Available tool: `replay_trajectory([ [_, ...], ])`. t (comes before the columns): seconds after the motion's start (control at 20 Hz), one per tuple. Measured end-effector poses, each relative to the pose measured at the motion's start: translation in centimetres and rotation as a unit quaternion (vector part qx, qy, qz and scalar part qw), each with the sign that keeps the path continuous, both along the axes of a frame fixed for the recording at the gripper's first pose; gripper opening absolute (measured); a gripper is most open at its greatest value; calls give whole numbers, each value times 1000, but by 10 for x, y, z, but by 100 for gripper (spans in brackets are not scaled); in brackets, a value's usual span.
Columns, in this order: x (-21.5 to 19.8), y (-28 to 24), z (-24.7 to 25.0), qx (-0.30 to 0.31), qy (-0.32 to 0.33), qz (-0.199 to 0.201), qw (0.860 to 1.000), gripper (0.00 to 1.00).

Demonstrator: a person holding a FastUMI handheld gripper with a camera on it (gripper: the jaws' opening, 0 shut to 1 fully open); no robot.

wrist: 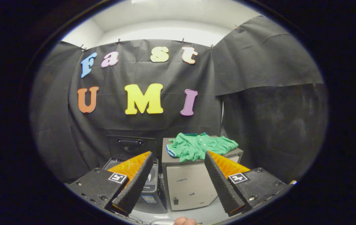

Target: Put the clothes into the washing machine and then close the washing machine lid.

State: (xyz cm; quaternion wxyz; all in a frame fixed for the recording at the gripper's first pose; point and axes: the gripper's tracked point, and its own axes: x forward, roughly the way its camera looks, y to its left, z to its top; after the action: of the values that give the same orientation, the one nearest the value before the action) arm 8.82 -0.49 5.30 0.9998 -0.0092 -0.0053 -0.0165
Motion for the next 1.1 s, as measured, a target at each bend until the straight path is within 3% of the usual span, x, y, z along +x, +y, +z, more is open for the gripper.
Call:
replay_trajectory([
  [0.4, 117, -59, 30, -12, 15, -7, 1000, 100],
  [0.75, 256, -100, 10, -33, 128, 7, 991, 100],
  [1.1, 324, -124, -34, -29, 212, 11, 977, 100],
])
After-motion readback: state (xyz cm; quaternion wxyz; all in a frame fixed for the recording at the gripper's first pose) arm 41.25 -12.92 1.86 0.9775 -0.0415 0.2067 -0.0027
